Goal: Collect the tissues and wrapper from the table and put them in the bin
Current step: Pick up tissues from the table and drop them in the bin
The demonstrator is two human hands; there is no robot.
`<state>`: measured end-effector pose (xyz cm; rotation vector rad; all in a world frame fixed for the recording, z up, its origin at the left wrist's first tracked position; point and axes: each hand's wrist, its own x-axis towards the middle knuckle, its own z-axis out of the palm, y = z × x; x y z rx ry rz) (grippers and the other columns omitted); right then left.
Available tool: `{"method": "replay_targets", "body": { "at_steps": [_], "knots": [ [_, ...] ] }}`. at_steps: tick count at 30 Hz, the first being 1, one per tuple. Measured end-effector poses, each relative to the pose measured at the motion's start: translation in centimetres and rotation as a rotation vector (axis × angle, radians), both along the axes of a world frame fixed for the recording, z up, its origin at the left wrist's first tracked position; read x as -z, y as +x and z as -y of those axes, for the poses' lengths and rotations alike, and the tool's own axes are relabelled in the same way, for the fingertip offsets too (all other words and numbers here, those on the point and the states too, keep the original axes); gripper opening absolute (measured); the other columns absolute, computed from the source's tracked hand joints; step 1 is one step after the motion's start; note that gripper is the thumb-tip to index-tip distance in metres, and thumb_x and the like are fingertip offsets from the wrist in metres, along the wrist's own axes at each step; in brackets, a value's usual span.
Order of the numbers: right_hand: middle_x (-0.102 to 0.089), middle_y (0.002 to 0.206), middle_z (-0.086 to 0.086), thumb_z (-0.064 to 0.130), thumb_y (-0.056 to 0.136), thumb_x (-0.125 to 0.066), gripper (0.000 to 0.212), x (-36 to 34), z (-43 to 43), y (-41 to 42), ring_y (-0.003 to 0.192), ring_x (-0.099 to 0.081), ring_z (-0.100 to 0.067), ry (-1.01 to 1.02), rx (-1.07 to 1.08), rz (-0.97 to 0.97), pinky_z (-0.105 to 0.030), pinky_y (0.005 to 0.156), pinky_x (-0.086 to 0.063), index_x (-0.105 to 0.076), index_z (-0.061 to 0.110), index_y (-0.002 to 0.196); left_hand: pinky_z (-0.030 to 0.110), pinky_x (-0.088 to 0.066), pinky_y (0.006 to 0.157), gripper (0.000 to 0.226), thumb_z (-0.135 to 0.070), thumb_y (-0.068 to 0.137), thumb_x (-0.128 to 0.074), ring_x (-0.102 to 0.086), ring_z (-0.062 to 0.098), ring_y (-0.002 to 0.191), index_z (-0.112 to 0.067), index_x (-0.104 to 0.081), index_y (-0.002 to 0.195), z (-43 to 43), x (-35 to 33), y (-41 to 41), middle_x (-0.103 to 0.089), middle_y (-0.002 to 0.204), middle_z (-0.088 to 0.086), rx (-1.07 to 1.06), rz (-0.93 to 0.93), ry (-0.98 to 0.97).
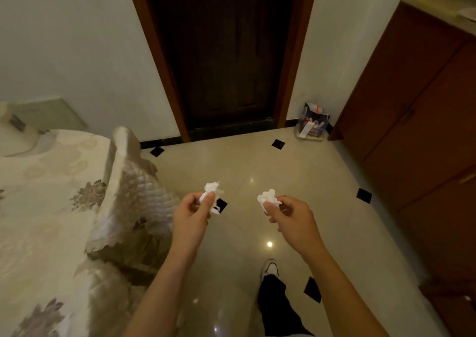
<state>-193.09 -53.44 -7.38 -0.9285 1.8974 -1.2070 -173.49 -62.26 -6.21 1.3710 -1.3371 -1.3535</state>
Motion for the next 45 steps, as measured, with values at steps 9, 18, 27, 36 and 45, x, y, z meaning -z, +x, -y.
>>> {"method": "replay_targets", "body": {
  "at_steps": [9,18,27,36,45],
  "knots": [
    [-0.073,0.078,0.006,0.044,0.087,-0.067,0.018,-1.1,14.9,-9.7,0.072,-0.068,-0.011,0.003,-0.173,0.008,-0.034,0.065,-0.055,-0.072,0.028,0.082,0.027,-0.047,0.06,0.024,-0.037,0.091,-0.063,-0.054,0.015,0.066,-0.013,-0.068,0.091,10.6,-1.1,-8.4,-0.062,0.075,0.005,-0.191,-0.008,-0.015],
    [-0.071,0.077,0.007,0.042,0.087,-0.065,0.017,-1.1,25.5,-11.7,0.074,-0.067,-0.014,0.025,-0.346,0.005,-0.04,0.067,-0.057,-0.072,0.028,0.082,0.027,-0.044,0.058,0.021,-0.03,0.092,-0.063,-0.053,0.013,0.064,-0.01,-0.068,0.089,17.7,-1.8,-10.4,-0.062,0.07,-0.001,-0.363,-0.032,-0.027],
    [-0.071,0.079,0.01,0.04,0.09,-0.064,0.013,0.2,36.9,-9.6,0.074,-0.067,-0.005,0.05,-0.493,-0.008,-0.027,0.062,-0.053,-0.071,0.031,0.083,0.024,-0.045,0.057,0.023,-0.031,0.093,-0.062,-0.052,0.008,0.06,-0.009,-0.067,0.087,27.1,-0.5,-8.6,-0.061,0.069,-0.001,-0.462,0.005,-0.01],
    [-0.068,0.083,0.011,0.042,0.091,-0.062,0.006,-1.2,54.5,-4.0,0.078,-0.065,-0.009,0.049,-0.554,-0.043,-0.022,0.063,-0.048,-0.065,0.039,0.086,0.025,-0.043,0.06,0.02,-0.03,0.093,-0.061,-0.054,0.01,0.065,-0.011,-0.067,0.095,42.7,-0.7,-3.4,-0.06,0.072,-0.002,-0.538,0.007,0.002],
    [-0.067,0.087,0.011,0.039,0.092,-0.062,0.004,-0.9,67.3,1.6,0.079,-0.065,-0.01,0.074,-0.61,-0.061,-0.022,0.062,-0.047,-0.064,0.036,0.09,0.024,-0.048,0.061,0.021,-0.036,0.093,-0.06,-0.058,0.011,0.068,-0.017,-0.069,0.094,54.7,-0.4,1.5,-0.069,0.079,0.004,-0.579,0.021,0.0]
  ]
}}
